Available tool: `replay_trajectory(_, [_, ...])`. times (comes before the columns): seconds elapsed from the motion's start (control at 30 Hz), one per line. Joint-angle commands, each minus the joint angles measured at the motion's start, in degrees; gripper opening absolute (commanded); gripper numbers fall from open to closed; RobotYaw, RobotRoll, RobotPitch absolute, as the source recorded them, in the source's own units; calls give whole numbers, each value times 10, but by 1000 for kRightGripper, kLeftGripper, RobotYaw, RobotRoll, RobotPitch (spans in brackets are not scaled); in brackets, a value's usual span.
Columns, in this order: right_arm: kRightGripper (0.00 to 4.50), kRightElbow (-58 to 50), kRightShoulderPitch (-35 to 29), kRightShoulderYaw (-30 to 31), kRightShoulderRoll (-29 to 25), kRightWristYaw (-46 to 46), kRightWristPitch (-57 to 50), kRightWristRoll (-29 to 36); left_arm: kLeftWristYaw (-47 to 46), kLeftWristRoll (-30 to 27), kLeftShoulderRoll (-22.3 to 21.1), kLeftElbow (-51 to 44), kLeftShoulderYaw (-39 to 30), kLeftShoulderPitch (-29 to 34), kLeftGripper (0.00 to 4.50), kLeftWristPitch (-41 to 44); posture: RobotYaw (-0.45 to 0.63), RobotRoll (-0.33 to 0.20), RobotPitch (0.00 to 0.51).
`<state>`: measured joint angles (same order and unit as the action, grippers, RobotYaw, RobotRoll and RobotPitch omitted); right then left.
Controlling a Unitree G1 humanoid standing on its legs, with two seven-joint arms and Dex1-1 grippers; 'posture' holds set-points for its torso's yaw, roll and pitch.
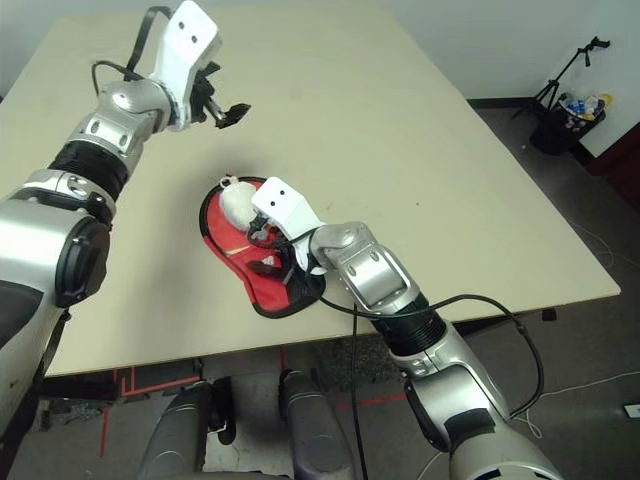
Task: Store the ping-pong paddle in its case and zip it.
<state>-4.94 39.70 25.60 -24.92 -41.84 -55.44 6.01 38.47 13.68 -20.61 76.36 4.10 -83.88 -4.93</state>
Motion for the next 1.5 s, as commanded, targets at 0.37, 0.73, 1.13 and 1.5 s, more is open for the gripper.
replay_trajectory(0.37, [4500, 63, -25, 32, 13, -6, -20, -5, 211, 8, -45, -59, 58, 100, 4471, -19, -67, 0, 189])
replay_trajectory(0.73, [4500, 82, -14, 26, 17, -6, -10, -10, 262, -12, -14, -176, 78, 213, 4471, 33, -73, 0, 186])
replay_trajectory(1.13, [4500, 75, 2, 14, 25, -7, -19, -10, 148, 23, 41, -66, 104, 205, 4471, 121, -92, 0, 183])
replay_trajectory(1.5, [4500, 27, 12, 7, 17, -13, -54, 0, 168, 37, 53, -36, 124, 215, 4471, 182, -113, 0, 186])
